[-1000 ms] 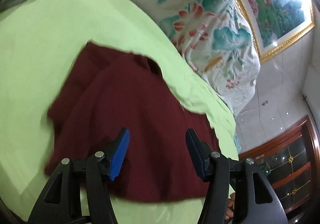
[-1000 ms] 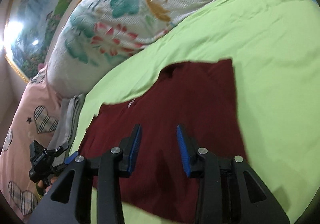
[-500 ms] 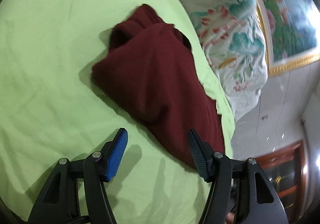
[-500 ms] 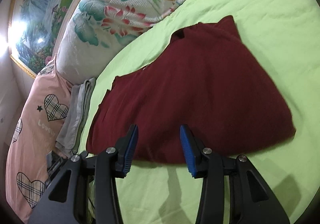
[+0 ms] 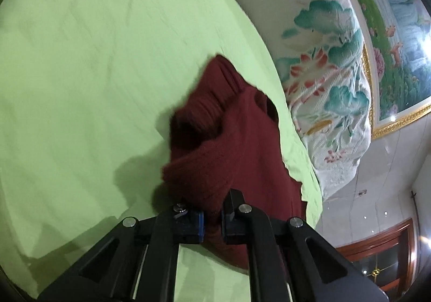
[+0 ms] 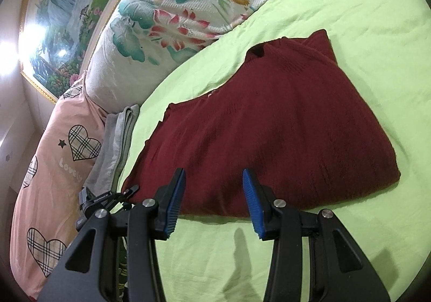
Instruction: Fold large clothes
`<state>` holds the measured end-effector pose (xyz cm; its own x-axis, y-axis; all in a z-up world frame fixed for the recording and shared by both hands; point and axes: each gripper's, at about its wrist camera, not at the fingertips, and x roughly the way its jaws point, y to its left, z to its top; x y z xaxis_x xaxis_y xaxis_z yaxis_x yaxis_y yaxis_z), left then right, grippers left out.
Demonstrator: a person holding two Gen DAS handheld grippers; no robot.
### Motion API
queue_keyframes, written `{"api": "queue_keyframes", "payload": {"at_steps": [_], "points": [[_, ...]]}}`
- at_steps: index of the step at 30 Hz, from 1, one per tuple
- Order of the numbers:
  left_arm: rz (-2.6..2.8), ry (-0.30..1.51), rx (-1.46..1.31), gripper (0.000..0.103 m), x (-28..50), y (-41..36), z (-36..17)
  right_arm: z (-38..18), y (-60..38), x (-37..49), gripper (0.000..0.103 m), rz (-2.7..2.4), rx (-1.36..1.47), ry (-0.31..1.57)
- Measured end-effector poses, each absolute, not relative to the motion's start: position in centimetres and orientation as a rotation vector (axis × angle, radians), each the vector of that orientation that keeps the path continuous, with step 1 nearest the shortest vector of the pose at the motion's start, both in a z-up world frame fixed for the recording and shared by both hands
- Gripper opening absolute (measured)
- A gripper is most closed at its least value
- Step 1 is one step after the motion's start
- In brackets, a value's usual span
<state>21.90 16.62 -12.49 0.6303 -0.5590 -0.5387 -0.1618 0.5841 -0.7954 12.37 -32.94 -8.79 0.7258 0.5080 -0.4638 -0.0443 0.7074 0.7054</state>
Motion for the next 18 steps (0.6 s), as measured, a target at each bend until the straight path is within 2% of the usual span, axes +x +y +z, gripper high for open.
{"api": "queue_keyframes", "payload": {"at_steps": [3, 4, 5, 11, 15, 16, 18], "points": [[-0.272, 0.903, -0.971, 0.008, 21.8, 17.1, -13.1, -9.0, -33.2, 12.9, 0.045, 0.339, 0.737, 0.712], [-0.275, 0.916, -0.981, 0.014, 21.6, 17.0, -13.3, -9.1, -33.2, 13.1, 0.045, 0.339, 0.743, 0.719], [-0.265, 0.927, -0.981, 0.024, 21.4, 16.9, -13.5, -9.2, -33.3, 13.3, 0.045, 0.34, 0.746, 0.725], [-0.301, 0.899, -0.975, 0.061, 21.1, 15.0, -13.1, -8.4, -33.8, 14.1, 0.045, 0.341, 0.738, 0.714], [-0.276, 0.895, -0.912, 0.06, 23.0, 13.4, -12.6, -7.9, -33.9, 15.4, 0.045, 0.354, 0.729, 0.721], [-0.271, 0.891, -0.901, 0.054, 23.4, 13.2, -12.6, -7.9, -33.8, 15.9, 0.045, 0.356, 0.724, 0.727], [-0.278, 0.899, -0.891, 0.032, 24.6, 12.8, -13.1, -7.8, -33.8, 17.2, 0.045, 0.358, 0.718, 0.748]]}}
